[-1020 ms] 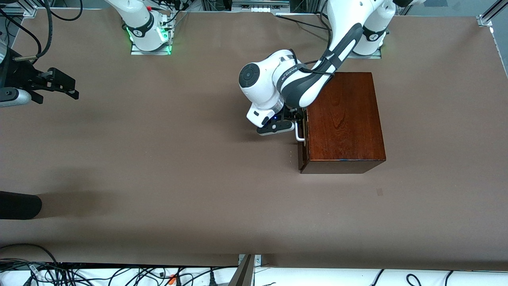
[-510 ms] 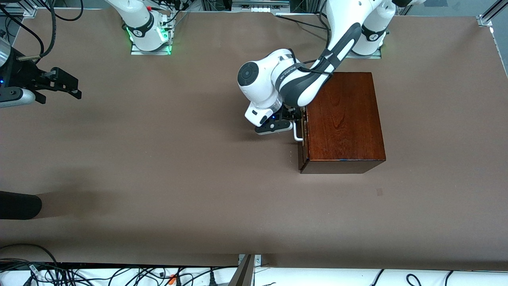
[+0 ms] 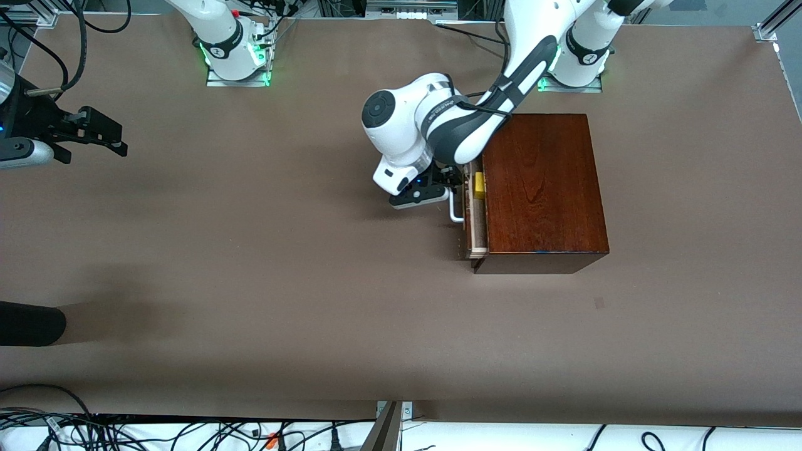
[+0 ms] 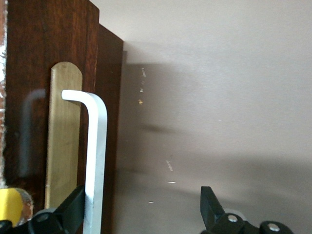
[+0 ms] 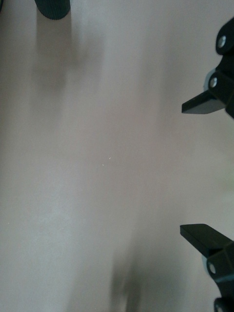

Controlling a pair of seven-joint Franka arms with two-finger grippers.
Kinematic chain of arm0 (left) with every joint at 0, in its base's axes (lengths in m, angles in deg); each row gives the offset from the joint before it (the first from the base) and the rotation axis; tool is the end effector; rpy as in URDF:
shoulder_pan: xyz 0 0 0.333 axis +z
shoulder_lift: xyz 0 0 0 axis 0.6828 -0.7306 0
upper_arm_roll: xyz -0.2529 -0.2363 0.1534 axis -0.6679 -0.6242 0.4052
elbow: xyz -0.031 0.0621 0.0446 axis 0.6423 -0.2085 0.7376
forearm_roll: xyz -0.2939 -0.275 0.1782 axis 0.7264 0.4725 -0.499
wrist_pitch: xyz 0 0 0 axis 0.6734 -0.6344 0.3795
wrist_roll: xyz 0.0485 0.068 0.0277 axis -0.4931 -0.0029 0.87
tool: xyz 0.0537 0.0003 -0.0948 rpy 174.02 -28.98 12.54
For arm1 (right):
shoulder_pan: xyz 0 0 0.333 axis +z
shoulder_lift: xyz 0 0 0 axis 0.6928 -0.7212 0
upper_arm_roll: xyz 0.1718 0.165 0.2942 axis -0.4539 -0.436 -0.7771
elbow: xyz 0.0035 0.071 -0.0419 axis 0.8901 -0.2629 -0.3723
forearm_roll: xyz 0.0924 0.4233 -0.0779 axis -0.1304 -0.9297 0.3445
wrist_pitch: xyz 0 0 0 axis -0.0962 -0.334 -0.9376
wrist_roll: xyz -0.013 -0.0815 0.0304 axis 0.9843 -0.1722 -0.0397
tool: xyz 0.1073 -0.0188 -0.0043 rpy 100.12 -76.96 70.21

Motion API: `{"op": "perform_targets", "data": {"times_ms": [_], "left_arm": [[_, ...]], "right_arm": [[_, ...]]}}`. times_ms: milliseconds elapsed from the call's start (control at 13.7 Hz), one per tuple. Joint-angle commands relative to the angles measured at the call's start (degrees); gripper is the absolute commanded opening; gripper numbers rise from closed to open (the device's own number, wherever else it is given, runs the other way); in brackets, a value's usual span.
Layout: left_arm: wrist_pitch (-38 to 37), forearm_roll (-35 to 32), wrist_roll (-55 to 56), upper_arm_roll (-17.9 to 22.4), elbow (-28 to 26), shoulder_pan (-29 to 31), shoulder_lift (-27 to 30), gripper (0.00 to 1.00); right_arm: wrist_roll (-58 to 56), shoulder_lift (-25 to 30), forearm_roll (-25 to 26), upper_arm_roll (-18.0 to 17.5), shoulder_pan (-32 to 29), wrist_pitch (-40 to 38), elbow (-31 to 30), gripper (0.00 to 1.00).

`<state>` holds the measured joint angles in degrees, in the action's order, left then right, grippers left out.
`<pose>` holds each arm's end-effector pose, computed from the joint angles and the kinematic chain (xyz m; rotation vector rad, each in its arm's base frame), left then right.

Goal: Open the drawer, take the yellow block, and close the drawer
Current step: 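Pull the drawer out of the box by its handle with the left gripper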

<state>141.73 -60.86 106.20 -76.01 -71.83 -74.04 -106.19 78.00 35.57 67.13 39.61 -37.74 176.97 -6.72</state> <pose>0.5378 -0.5538 0.3028 -2.8098 -0.1323 -0.0682 0.6210 0.0358 0.6873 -3.0981 -0.2022 0.0205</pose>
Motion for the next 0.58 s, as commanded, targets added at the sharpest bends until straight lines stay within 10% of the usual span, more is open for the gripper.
{"op": "perform_targets", "data": {"times_ms": [0,510], "left_arm": [[0.2,-0.7,2.3,-0.3,5.2,-2.3,-3.5,1.00],[0.1,0.7,3.3,-0.3,11.0,-4.9,-6.6,1.00]], "right_arm": [[0.3,0.4,0.8,0.0,-0.1,0.3,0.0,1.00],[0.1,0.3,1.0,0.1,-0.3,0.4,0.0,1.00]]}}
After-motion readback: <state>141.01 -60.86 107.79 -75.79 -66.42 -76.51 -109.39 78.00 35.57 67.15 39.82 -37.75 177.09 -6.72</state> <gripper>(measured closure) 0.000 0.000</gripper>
